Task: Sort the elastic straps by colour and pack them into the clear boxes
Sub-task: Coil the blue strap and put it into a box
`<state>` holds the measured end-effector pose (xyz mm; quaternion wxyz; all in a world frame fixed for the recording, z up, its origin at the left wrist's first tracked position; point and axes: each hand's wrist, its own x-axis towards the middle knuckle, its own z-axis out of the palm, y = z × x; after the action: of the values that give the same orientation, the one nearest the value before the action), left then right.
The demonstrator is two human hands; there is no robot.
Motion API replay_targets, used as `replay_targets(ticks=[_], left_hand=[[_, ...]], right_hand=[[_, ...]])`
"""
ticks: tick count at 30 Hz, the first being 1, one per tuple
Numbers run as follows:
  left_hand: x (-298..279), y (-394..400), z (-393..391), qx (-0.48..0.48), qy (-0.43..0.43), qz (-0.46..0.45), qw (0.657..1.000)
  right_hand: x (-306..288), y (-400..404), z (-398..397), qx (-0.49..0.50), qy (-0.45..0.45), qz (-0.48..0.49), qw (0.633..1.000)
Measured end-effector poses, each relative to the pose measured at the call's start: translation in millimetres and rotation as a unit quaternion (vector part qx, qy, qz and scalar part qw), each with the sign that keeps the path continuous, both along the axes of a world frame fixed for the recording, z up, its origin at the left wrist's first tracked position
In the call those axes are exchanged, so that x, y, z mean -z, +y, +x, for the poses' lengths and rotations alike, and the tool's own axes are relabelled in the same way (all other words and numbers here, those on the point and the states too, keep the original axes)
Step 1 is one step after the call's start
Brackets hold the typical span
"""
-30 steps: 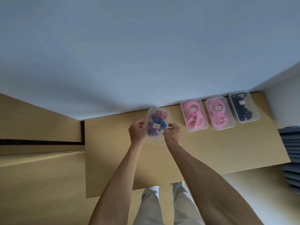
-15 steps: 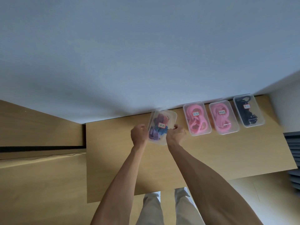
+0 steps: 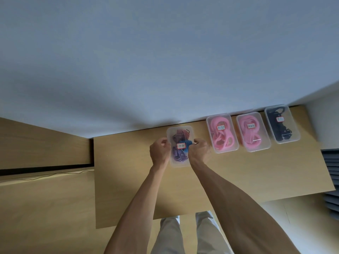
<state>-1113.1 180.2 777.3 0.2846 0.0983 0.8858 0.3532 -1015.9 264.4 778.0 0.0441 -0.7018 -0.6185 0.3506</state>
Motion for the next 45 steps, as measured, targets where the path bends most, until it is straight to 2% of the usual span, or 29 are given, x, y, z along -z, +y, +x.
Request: replay_targets(ticks=[13, 20, 23, 26, 31, 35, 40, 43, 45], left_hand=[[13, 14, 3, -0.028, -0.005, -0.007, 1.000], [20, 23, -2, -0.063, -0.035, -0.013, 0.997], [16, 27, -2, -0.009, 0.015, 0.002, 1.000], [14, 34, -3, 0.092, 0.068, 0.002, 0.993], [15, 28, -6, 0.197, 0.055, -0.036, 0.978], [15, 28, -1, 0.197, 0.071, -0.023, 0.978], [21, 28, 0, 0.215, 0.081, -0.037, 0.973], [25, 29, 2, 0.255, 0.100, -0.046, 0.961], [24, 31, 1, 0.272, 0.105, -0.053, 0.955]], right_hand=[[9, 9, 0, 0.004, -0.010, -0.026, 1.000], [13, 22, -1, 0.054, 0.004, -0.091, 0.994], [12, 14, -5, -0.054, -0.009, 0.019, 0.998], [12, 5, -9, -0.191, -0.007, 0.094, 0.977], [14, 15, -2, -0.240, -0.012, 0.062, 0.969], [17, 10, 10, -0.242, 0.020, 0.044, 0.969], [24, 4, 5, -0.255, -0.009, 0.053, 0.965], [28, -1, 5, -0.275, -0.029, 0.091, 0.957], [29, 0, 0, -0.282, -0.036, 0.080, 0.955]])
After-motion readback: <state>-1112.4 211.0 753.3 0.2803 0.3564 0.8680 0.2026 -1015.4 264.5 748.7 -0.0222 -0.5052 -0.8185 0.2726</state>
